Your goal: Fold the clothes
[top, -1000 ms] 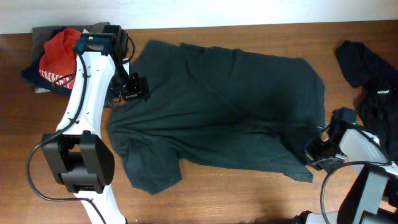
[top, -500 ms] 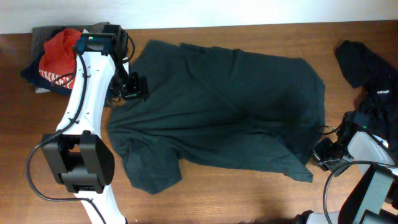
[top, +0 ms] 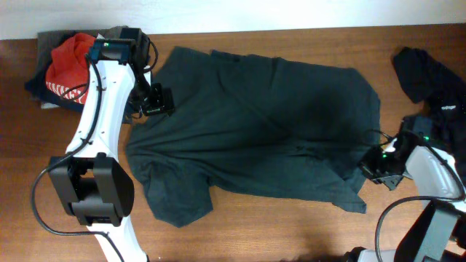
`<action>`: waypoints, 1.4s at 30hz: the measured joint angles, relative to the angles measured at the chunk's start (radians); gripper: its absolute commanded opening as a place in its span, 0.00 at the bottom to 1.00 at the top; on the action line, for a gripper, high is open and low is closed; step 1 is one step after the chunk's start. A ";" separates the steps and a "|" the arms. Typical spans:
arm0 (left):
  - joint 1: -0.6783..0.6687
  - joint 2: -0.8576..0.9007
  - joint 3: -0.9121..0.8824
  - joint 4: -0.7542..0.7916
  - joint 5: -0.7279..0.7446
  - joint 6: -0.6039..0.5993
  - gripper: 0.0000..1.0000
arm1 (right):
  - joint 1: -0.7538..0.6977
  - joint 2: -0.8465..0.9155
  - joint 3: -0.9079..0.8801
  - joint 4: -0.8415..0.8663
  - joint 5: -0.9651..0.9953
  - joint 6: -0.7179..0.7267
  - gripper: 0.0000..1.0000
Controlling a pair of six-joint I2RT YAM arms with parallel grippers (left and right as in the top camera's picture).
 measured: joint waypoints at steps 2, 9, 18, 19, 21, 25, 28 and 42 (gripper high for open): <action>0.000 0.000 0.000 0.000 0.000 0.000 0.96 | 0.029 0.008 0.000 0.000 0.000 0.002 0.04; 0.000 0.000 0.000 -0.014 0.000 0.000 0.96 | 0.056 0.086 0.000 -0.003 0.037 0.029 0.04; 0.000 0.000 0.000 -0.020 0.000 0.000 0.96 | 0.056 0.157 0.008 0.004 0.073 0.047 0.04; 0.000 0.000 0.000 -0.020 0.000 0.000 0.96 | 0.056 0.161 0.010 0.003 0.073 0.047 0.04; 0.000 0.000 0.000 -0.020 0.000 0.000 0.96 | 0.056 0.168 0.016 -0.002 0.076 0.055 0.04; 0.000 0.000 0.000 -0.020 0.000 0.000 0.97 | 0.058 0.175 0.023 -0.008 0.084 0.081 0.04; 0.000 0.000 0.000 -0.020 0.000 0.000 0.97 | 0.057 0.176 0.024 -0.009 0.085 0.101 0.04; 0.000 0.000 0.000 -0.020 -0.010 0.000 0.97 | -0.126 0.197 0.056 0.020 0.091 0.132 0.04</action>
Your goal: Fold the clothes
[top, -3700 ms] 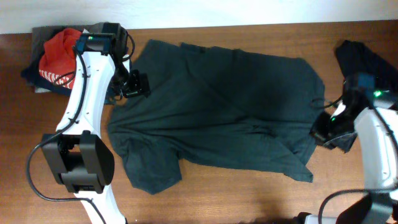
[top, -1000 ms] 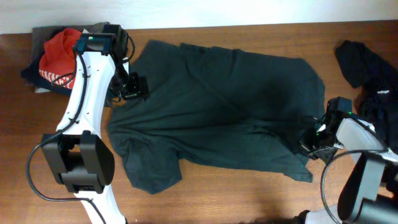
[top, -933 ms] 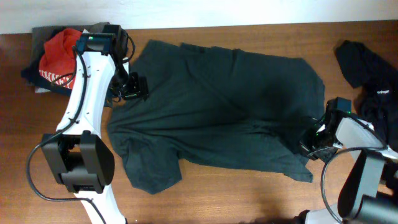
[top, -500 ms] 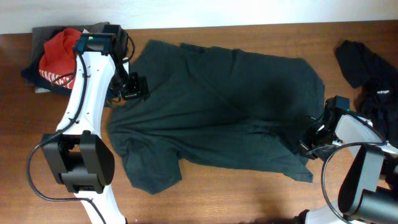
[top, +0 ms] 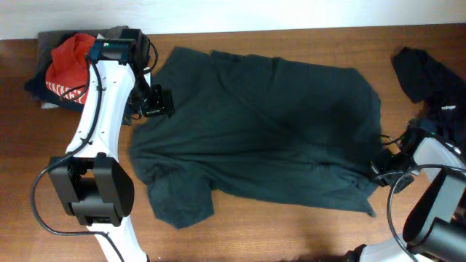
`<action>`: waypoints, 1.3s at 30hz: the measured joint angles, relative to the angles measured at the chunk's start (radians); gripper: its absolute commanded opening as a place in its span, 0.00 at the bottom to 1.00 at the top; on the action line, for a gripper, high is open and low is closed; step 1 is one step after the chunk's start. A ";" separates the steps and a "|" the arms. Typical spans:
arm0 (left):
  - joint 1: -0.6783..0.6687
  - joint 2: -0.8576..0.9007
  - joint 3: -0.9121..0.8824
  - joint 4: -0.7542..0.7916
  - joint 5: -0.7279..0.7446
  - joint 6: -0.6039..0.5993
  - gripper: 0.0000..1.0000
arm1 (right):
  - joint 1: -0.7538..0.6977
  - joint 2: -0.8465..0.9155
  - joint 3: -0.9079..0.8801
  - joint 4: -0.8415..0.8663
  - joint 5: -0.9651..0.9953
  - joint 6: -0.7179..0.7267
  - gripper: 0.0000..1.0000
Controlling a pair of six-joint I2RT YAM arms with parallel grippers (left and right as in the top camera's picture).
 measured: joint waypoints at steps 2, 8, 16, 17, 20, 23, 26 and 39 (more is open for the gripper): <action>0.000 0.000 0.000 0.000 -0.013 0.000 0.97 | -0.016 0.008 0.012 -0.002 0.014 0.001 0.04; 0.000 0.000 0.000 0.000 -0.033 0.000 0.97 | -0.042 0.046 0.077 -0.066 0.072 0.000 0.04; 0.000 0.000 0.000 0.002 -0.039 0.000 0.99 | -0.054 0.056 0.301 -0.341 0.108 0.000 0.04; 0.000 0.000 0.000 0.003 -0.039 0.000 0.99 | -0.054 0.051 0.319 -0.371 0.106 -0.001 0.04; 0.000 0.000 0.000 -0.001 -0.039 0.000 0.99 | -0.054 0.002 0.331 -0.413 0.079 -0.030 0.04; -0.001 0.000 0.000 -0.030 -0.016 0.012 0.99 | -0.054 -0.076 0.331 -0.438 0.044 -0.074 0.05; -0.013 0.000 0.000 -0.042 0.039 0.047 0.89 | -0.054 -0.146 0.334 -0.459 0.021 -0.116 0.17; -0.403 0.000 -0.027 -0.046 0.170 0.045 0.01 | -0.054 -0.183 0.335 -0.467 -0.084 -0.205 0.10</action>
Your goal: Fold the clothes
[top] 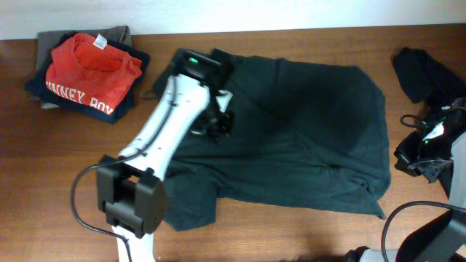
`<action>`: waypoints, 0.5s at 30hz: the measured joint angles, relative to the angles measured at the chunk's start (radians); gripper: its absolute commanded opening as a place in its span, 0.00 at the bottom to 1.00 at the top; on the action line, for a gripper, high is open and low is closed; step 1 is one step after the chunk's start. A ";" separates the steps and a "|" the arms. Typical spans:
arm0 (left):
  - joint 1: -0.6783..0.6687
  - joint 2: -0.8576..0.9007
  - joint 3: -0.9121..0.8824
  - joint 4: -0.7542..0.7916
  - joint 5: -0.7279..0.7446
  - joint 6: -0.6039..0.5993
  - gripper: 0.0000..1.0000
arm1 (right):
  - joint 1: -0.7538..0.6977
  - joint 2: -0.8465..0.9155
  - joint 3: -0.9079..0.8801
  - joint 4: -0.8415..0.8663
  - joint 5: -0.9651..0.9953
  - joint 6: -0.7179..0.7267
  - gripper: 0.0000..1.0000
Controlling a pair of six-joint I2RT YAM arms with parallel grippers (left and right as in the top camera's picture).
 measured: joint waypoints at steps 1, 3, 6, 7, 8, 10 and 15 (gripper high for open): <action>-0.024 0.000 -0.021 0.018 0.005 -0.009 0.01 | 0.000 0.000 0.000 0.013 -0.003 -0.003 0.12; -0.066 0.000 -0.072 0.052 0.021 -0.020 0.01 | 0.000 0.000 0.000 0.041 -0.003 -0.008 0.13; -0.113 0.000 -0.153 0.117 0.063 -0.031 0.01 | 0.000 0.000 0.000 0.066 -0.006 -0.008 0.13; -0.131 0.000 -0.185 0.147 0.083 -0.034 0.01 | 0.000 0.000 0.000 0.074 -0.006 -0.008 0.12; -0.148 0.000 -0.214 0.172 0.100 -0.035 0.01 | 0.000 0.000 0.000 0.080 -0.007 -0.008 0.12; -0.191 0.001 -0.268 0.227 0.125 -0.043 0.01 | 0.000 0.000 0.000 0.092 -0.007 -0.009 0.11; -0.292 0.001 -0.342 0.327 0.154 -0.095 0.01 | 0.000 0.006 0.000 0.100 -0.007 -0.009 0.08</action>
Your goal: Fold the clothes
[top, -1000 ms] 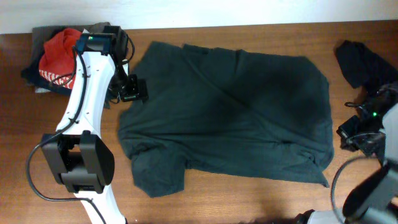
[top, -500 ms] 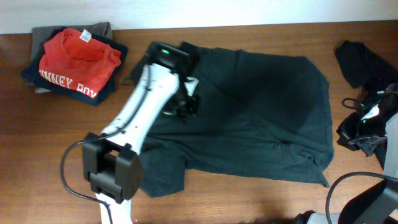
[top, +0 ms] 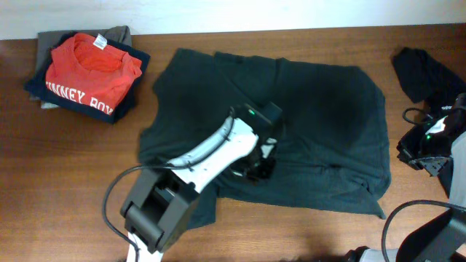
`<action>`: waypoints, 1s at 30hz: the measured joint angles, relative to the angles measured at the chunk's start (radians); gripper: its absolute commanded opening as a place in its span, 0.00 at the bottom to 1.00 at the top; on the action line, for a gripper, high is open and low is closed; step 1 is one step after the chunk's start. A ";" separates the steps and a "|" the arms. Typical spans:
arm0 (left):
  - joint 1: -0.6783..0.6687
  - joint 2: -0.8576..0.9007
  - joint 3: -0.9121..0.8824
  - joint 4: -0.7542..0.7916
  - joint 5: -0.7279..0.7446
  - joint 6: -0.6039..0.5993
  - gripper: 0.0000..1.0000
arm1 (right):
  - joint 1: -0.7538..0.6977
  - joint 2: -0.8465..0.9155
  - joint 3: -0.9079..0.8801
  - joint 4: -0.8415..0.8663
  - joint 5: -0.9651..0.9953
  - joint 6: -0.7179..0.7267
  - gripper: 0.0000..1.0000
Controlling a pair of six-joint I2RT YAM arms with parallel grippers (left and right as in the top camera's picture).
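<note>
A dark green T-shirt point(top: 320, 109) lies spread flat across the middle of the table, seen from overhead. My left gripper point(top: 259, 166) is low over the shirt's middle, its arm crossing the lower left part and hiding it. The overhead view does not show how its jaws stand. My right gripper point(top: 419, 151) is off the shirt, past its right edge, and its jaws are too small and dark to read.
A stack of folded clothes point(top: 87, 65) with a red shirt on top sits at the back left. A crumpled black garment point(top: 426, 73) lies at the back right, close to my right arm. Bare wooden table point(top: 58, 167) shows on the left.
My left gripper has moved from the shirt's upper left area to its middle, further right and nearer the front. The right gripper has barely shifted. The shirt lies about as before.
At first my left gripper was at the shirt's left edge and my right at its lower right corner. Then the right corner sat further right. Later the right gripper was off the shirt and the left over the upper left. Now the left is over the middle.
</note>
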 measured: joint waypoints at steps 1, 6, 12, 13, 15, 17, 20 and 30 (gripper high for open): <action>-0.013 0.000 -0.011 0.020 0.004 -0.009 0.01 | 0.000 0.005 0.000 0.000 0.000 0.000 0.08; -0.028 0.000 -0.063 0.097 0.010 -0.058 0.01 | 0.000 0.033 0.000 0.000 -0.007 0.000 0.08; -0.026 0.000 -0.140 0.185 0.010 -0.087 0.01 | 0.000 0.041 0.000 0.000 -0.023 0.000 0.08; -0.026 0.000 -0.149 0.193 0.010 -0.092 0.01 | 0.000 0.041 0.000 -0.001 -0.026 0.000 0.08; -0.026 0.000 -0.171 0.214 0.010 -0.098 0.01 | 0.000 0.041 0.000 -0.001 -0.032 0.000 0.08; -0.026 0.000 -0.184 0.236 0.010 -0.099 0.01 | 0.000 0.041 0.000 -0.003 -0.034 0.000 0.08; -0.026 0.000 -0.208 0.258 0.009 -0.107 0.01 | 0.000 0.041 0.000 -0.006 -0.037 0.000 0.08; -0.026 0.000 -0.261 0.260 0.014 -0.117 0.01 | 0.000 0.041 0.000 -0.023 -0.037 -0.007 0.08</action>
